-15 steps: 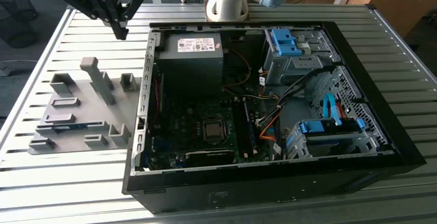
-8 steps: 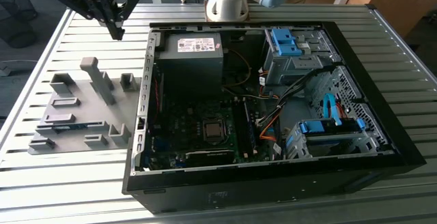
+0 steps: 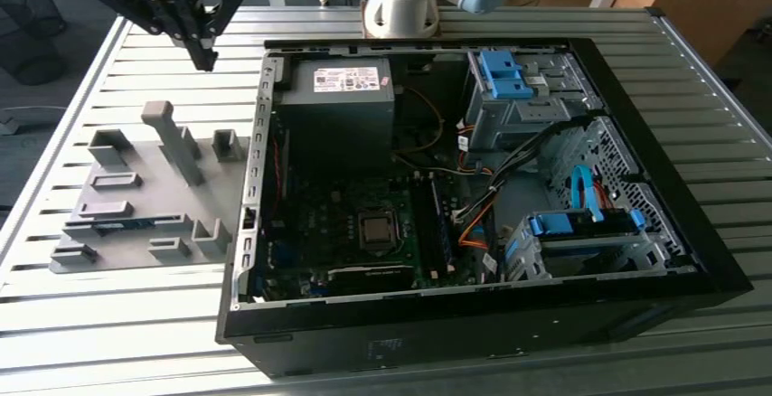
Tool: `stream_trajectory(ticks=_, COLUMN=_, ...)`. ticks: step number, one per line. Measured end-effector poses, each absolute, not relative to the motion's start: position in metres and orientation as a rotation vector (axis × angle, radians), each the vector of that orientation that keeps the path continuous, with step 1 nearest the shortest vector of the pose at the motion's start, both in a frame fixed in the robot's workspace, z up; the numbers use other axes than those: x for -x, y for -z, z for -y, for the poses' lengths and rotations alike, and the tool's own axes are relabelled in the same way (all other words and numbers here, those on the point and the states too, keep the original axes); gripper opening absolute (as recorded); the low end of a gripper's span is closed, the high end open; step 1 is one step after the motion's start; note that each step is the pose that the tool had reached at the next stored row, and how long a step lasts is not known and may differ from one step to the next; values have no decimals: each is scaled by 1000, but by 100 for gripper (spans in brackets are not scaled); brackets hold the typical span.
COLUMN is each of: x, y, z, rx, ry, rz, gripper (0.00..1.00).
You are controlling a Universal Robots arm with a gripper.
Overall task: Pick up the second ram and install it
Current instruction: 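Reach for the second ram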
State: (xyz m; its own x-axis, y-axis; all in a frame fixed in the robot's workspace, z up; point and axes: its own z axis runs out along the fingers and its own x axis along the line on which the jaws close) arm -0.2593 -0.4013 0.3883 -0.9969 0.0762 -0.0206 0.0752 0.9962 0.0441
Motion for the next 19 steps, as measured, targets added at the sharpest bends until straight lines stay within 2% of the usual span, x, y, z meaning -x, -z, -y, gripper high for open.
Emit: stream_trajectory(ticks=19, x=265, y=-387, z=404, rx=-118, ry=-68, rz=-3116, gripper=11)
